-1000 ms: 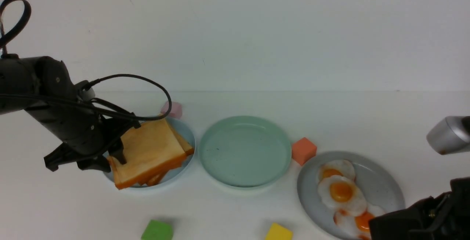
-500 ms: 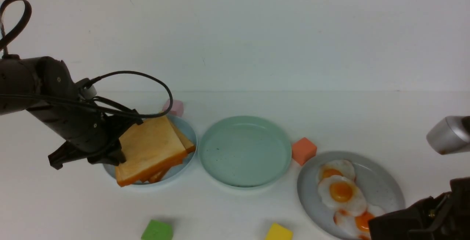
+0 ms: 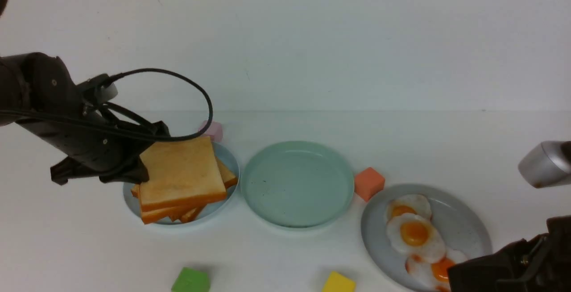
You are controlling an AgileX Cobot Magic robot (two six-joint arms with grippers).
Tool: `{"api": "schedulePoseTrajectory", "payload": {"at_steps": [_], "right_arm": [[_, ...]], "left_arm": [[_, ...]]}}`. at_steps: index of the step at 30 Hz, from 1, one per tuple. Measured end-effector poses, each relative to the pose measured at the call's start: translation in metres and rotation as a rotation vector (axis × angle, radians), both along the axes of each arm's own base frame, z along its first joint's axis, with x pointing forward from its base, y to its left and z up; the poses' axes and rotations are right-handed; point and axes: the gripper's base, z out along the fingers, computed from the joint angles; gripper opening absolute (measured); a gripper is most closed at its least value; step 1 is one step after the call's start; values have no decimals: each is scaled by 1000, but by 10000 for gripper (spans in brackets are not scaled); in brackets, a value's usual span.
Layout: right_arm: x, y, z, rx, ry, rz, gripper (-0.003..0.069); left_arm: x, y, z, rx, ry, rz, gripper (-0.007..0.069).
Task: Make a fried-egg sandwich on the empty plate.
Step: Use the left arm to grab a slice of bread
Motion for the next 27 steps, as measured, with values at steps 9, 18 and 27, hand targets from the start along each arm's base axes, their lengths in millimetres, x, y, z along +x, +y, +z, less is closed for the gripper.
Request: {"api": "schedulePoseTrajectory", "payload": {"at_steps": [9, 18, 27], "right_arm": [[1, 0, 1, 4, -9, -6, 241], [1, 0, 1, 6, -12, -8, 241], [1, 1, 1, 26, -3, -11, 241]], "left_arm": [[2, -7, 3, -21, -54, -111, -13], [12, -8, -25, -31, -2, -103, -7], [13, -7, -30, -25, 19, -80, 125]]}}
